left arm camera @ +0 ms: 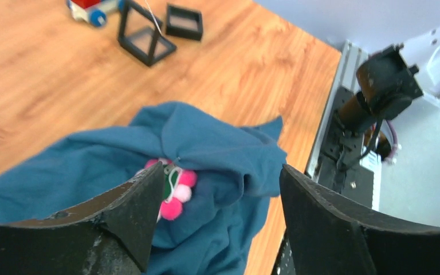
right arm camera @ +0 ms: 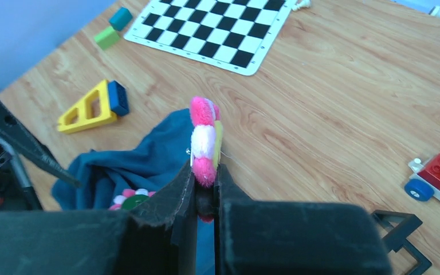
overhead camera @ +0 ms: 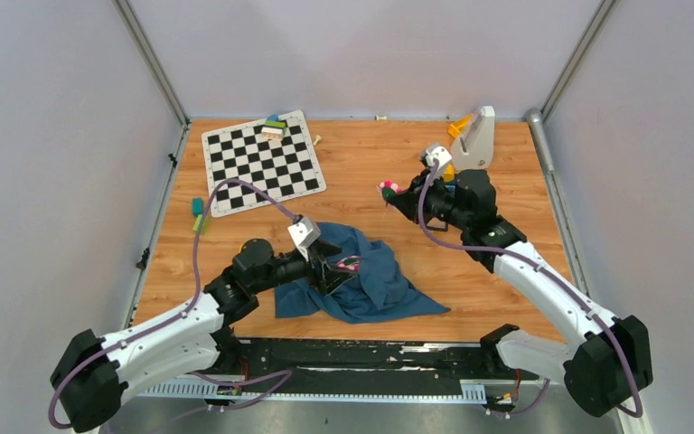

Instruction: Remove the brooch from the garment

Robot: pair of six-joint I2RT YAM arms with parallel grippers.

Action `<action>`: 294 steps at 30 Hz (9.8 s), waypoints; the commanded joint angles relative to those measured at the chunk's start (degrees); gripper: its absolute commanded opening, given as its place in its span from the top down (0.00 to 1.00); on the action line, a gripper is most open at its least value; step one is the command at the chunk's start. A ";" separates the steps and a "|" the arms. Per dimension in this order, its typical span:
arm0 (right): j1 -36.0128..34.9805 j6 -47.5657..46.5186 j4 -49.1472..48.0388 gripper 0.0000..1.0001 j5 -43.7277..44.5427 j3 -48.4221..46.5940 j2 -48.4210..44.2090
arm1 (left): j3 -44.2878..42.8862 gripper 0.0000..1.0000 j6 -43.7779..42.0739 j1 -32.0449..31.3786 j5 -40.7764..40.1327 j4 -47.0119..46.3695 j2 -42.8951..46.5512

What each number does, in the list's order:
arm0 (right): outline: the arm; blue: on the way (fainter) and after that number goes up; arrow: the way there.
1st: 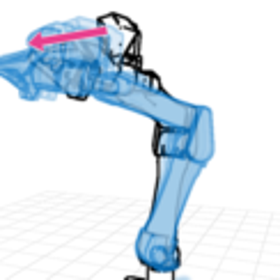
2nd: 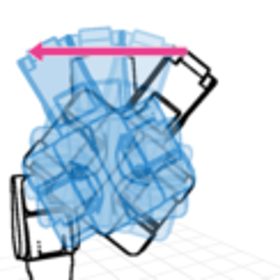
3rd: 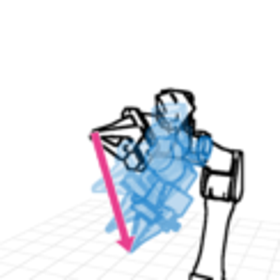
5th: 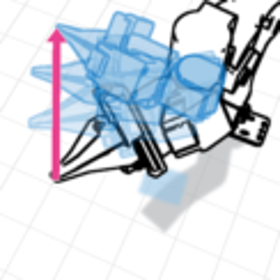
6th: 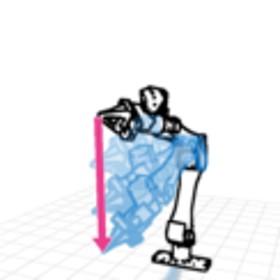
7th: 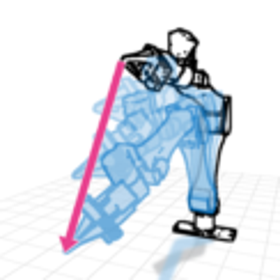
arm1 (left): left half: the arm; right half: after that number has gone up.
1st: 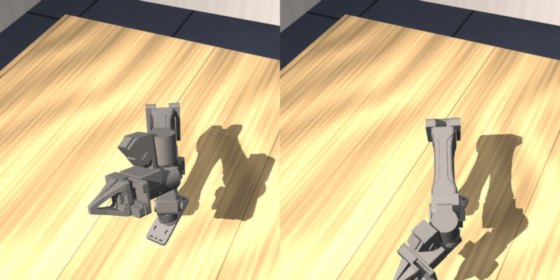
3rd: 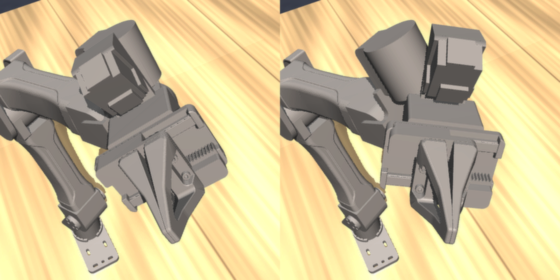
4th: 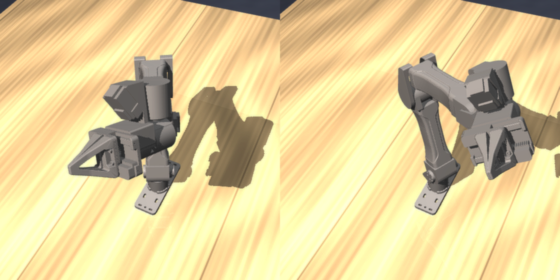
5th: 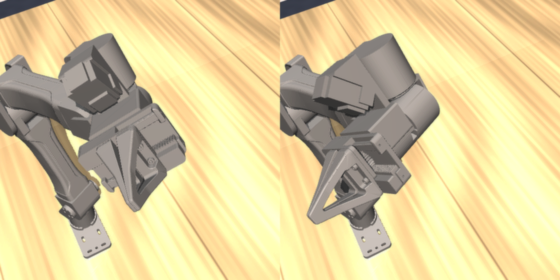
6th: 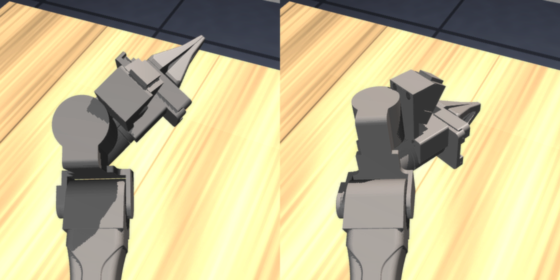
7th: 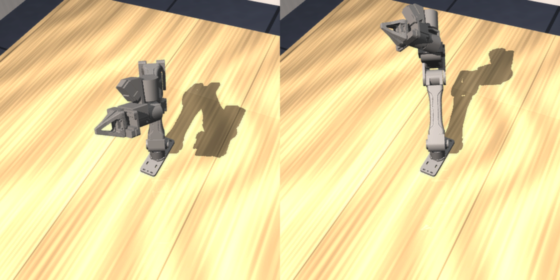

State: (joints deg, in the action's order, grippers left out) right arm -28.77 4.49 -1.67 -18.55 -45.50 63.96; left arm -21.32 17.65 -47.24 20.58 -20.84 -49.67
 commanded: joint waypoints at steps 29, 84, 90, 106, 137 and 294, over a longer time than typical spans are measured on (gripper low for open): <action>6.99 25.83 4.03 1.00 -49.14 -8.86 5.86 | -13.72 0.21 19.81 13.23 24.43 -14.94 -11.83; 5.03 15.38 -3.81 0.22 -29.17 7.86 -11.64 | -18.73 1.00 35.98 12.86 20.58 -14.05 -19.78; 3.32 14.35 -12.21 0.19 -21.42 16.00 -15.99 | -19.02 1.00 40.48 12.83 20.21 -13.24 -18.83; -5.19 13.40 -24.46 0.17 -16.39 14.87 -9.34 | -16.94 1.00 48.53 12.84 23.55 -22.63 -22.23; -5.06 14.64 -19.06 0.21 -16.89 10.88 -10.67 | -16.74 1.00 44.40 11.96 25.19 -17.87 -21.67; -0.29 25.95 -14.49 0.41 -15.39 9.77 -14.88 | -15.06 1.00 47.78 10.82 26.79 -25.01 -24.25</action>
State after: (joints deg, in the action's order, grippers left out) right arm -29.82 25.65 -12.73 -35.07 -37.30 51.24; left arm -36.42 65.28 -36.29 46.74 -42.70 -73.25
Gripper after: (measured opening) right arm 0.584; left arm 0.181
